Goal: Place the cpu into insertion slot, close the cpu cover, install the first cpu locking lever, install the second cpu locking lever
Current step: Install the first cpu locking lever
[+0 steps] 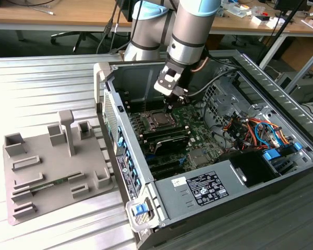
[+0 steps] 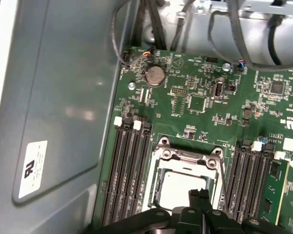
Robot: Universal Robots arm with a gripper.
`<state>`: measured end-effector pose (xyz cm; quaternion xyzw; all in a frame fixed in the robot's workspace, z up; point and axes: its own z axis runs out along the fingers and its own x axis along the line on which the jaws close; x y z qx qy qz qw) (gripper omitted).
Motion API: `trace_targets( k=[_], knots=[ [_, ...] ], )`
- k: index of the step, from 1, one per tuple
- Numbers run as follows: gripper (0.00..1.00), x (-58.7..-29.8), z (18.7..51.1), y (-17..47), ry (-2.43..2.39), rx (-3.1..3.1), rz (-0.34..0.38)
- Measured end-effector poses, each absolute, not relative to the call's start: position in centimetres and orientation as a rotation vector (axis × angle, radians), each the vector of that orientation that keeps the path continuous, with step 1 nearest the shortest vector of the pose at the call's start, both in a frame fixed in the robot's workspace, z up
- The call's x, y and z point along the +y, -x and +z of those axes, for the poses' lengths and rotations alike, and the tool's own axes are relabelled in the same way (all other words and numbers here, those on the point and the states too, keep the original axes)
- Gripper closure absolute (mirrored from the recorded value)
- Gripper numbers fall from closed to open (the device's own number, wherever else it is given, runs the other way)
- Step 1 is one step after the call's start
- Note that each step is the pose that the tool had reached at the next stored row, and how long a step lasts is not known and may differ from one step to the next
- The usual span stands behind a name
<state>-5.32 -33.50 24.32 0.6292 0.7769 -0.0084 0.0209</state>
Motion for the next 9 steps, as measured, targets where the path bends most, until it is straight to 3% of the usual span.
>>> trace_targets(
  k=[9],
  knots=[
    [0.89, -33.50, 24.33, 5.32, -1.796, 2.525, -0.022]
  ],
)
